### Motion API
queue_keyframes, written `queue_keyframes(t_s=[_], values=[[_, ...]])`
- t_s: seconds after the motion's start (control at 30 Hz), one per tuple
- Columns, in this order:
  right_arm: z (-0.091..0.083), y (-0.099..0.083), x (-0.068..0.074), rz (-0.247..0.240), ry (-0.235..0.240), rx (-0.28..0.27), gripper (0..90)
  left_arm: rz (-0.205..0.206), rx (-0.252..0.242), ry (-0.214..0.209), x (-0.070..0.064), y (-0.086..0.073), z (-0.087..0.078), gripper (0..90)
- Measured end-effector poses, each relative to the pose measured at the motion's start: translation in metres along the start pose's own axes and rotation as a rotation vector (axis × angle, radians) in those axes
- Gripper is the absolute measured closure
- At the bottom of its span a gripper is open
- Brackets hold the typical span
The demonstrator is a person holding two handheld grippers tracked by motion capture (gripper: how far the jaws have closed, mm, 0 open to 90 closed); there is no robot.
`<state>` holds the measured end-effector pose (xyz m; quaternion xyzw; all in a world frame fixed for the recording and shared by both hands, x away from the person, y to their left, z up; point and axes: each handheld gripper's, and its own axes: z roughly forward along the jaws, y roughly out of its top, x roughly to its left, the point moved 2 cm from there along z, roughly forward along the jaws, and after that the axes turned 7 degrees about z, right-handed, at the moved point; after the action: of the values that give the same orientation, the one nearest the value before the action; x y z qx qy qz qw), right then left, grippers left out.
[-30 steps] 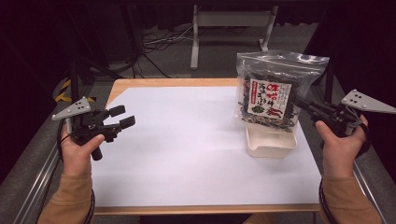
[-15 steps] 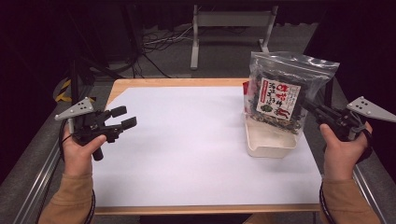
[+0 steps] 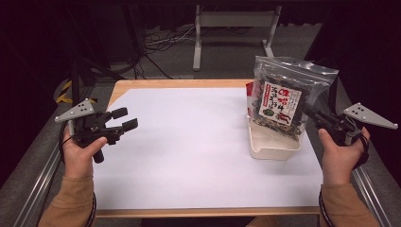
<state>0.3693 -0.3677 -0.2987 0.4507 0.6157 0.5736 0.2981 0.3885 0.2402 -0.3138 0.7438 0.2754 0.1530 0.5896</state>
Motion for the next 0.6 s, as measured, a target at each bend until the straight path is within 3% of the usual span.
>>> queue_keyframes(t_s=[0.3,0.6], values=[[0.000,-0.003,0.008,-0.065,-0.072,0.018,86.2,0.007,0.001,-0.002,-0.001,0.000,0.000,31.5],[0.005,-0.016,0.007,-0.051,-0.063,0.051,86.0,0.003,0.001,-0.001,0.000,0.000,0.000,31.5]])
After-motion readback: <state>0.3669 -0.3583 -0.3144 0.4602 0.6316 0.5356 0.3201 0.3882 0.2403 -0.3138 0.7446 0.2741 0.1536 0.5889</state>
